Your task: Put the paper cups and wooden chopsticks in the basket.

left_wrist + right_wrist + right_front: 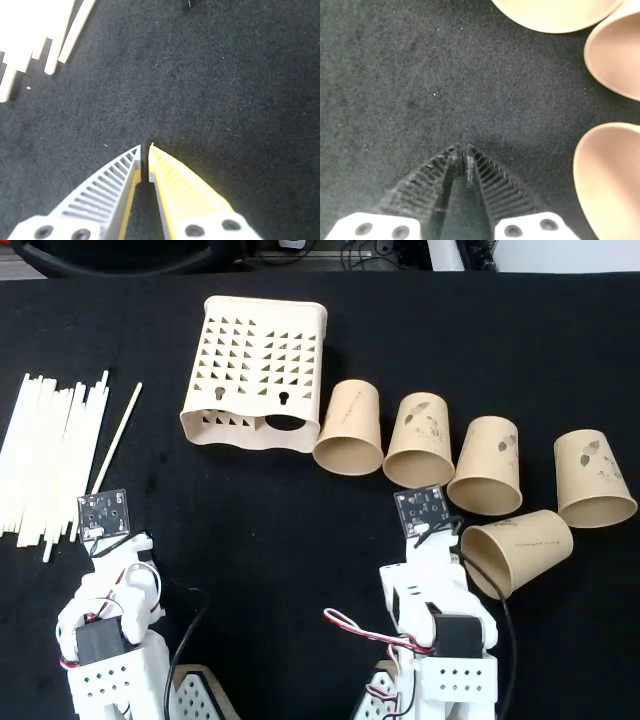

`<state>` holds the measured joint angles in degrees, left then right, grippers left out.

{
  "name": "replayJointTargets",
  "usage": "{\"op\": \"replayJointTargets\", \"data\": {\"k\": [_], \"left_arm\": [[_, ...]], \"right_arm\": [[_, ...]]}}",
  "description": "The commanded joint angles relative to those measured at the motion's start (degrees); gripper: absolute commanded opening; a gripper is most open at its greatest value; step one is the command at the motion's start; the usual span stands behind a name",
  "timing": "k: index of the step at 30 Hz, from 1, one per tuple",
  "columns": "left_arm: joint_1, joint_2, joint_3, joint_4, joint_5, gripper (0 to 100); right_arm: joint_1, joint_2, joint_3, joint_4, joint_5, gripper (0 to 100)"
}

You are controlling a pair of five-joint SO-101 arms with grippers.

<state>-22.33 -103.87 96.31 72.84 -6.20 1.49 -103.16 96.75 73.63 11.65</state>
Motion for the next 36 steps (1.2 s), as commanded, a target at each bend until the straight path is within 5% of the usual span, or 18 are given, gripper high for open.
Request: {"op": "replayJointTargets", "data": {"k": [1,36], "left_arm": [[-0.5,-0.6,1.0,0.2,0.1,4],[1.6,-0.6,-2.2,-1.7,-0.4,4]], "right_arm": [[0.5,-4.0,-0.2,0.3,-0.1,1.4],[0.5,-4.0,-0.2,0.3,-0.1,1.4]]}}
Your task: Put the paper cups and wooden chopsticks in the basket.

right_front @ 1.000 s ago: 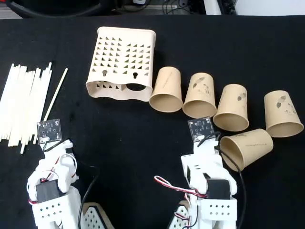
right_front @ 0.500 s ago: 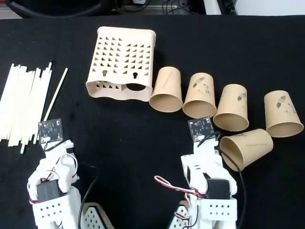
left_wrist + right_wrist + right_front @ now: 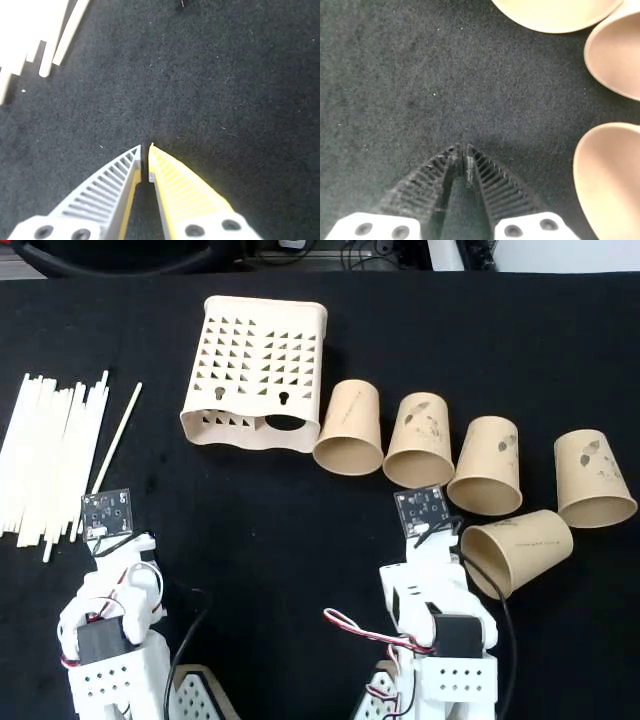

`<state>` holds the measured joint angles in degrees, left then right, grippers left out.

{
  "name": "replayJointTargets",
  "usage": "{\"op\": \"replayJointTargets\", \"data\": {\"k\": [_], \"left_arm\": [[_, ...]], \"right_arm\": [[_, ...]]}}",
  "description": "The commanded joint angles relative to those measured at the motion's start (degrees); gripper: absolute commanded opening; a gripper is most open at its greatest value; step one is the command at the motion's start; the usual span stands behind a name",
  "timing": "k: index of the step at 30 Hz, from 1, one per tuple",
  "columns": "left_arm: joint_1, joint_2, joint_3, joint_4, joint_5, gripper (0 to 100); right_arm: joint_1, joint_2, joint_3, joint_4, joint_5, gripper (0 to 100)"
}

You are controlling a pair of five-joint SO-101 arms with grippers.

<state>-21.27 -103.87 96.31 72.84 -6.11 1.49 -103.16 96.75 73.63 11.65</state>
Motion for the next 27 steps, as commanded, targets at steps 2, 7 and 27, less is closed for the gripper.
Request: {"op": "replayJointTargets", "data": {"k": [2,7,27], "left_arm": [[0.1,-0.6,-6.5,-3.2,-0.4,4],[3.3,-0.6,-20.4,-7.9,-0.2,4],[13.9,35.4,-21.8,-39.6,9.4,20]], "right_arm": [[0.5,-4.0,-0.2,0.3,-0.1,1.4],[0.5,-4.0,-0.2,0.3,-0.1,1.4],[-15.7,-4.2,-0.2,0.4,0.0,1.5]]}}
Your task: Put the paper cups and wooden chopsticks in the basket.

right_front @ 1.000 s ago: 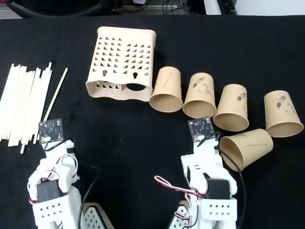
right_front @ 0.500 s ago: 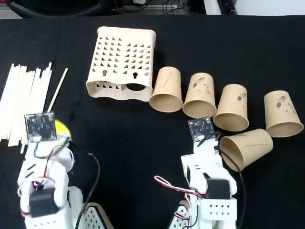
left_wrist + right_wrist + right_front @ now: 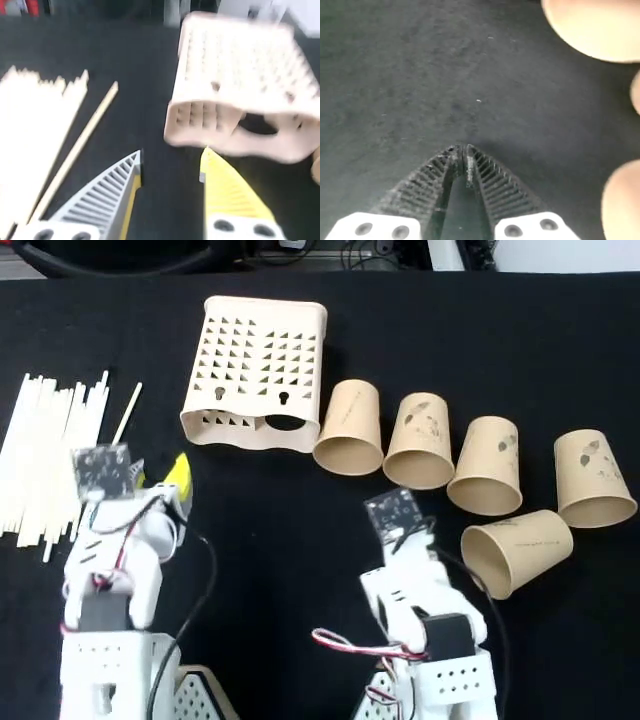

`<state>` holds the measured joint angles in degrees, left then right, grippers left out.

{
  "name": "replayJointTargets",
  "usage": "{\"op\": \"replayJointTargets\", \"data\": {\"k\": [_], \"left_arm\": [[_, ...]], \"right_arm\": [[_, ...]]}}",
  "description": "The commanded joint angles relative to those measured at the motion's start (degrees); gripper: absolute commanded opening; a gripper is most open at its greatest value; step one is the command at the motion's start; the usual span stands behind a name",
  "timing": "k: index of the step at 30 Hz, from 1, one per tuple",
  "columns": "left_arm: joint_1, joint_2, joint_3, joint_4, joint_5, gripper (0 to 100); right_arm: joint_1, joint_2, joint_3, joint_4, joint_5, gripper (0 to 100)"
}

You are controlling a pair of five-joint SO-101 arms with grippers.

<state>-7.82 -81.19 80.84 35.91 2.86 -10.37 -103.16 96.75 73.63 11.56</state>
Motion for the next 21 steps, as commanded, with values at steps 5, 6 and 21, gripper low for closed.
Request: {"op": "replayJointTargets", "data": {"k": [5,6,21], "left_arm": [[0.6,25.3,-10.5,-4.4,0.6,24],[0.5,27.0,-10.9,-6.4,0.8,25],[0.2,60.6,-20.9,-32.2,9.3,24]], "right_arm": [[-4.7,-4.1,-0.2,0.4,0.4,1.5],[-4.7,-4.1,-0.2,0.4,0.4,1.5],[6.5,-4.1,-0.2,-0.1,0.4,1.5]]}}
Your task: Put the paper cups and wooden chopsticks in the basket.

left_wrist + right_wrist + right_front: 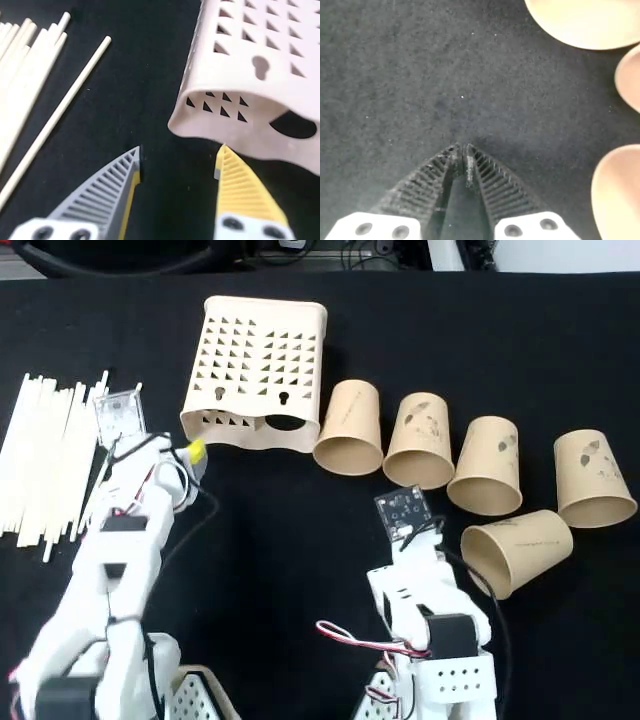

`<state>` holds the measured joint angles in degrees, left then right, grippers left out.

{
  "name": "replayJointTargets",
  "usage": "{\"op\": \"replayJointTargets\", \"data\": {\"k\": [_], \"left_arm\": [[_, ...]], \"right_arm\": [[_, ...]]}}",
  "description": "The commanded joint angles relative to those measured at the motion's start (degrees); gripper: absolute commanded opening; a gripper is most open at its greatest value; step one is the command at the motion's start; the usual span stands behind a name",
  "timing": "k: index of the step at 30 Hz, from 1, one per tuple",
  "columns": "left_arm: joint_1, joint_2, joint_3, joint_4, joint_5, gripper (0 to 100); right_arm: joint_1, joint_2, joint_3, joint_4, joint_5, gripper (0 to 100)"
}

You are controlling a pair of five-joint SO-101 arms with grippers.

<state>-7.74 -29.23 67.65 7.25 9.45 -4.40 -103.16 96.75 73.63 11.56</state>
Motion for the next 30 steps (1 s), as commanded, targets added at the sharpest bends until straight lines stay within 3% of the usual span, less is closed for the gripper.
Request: {"op": "replayJointTargets", "data": {"k": [1,5,12,16,22,30], "left_arm": [[0.1,11.3,-9.7,-3.3,3.3,24],[0.0,20.5,-17.4,-1.8,4.0,24],[0.1,25.6,-22.9,-2.3,3.4,9],[0.3,24.3,-22.9,-2.2,3.4,3],[0.1,21.4,-20.5,-1.9,3.4,3],[0.7,7.2,-12.4,-1.9,3.0,4]], "right_arm": [[0.5,-4.1,-0.2,-0.1,0.4,1.5],[0.5,-4.1,-0.2,-0.1,0.4,1.5],[0.5,-4.2,-0.2,-0.1,0.4,1.5],[0.5,-4.2,-0.2,-0.1,0.4,1.5],[0.5,-4.2,-0.2,-0.1,0.4,1.5],[0.5,-4.2,-0.2,-0.1,0.4,1.4]]}}
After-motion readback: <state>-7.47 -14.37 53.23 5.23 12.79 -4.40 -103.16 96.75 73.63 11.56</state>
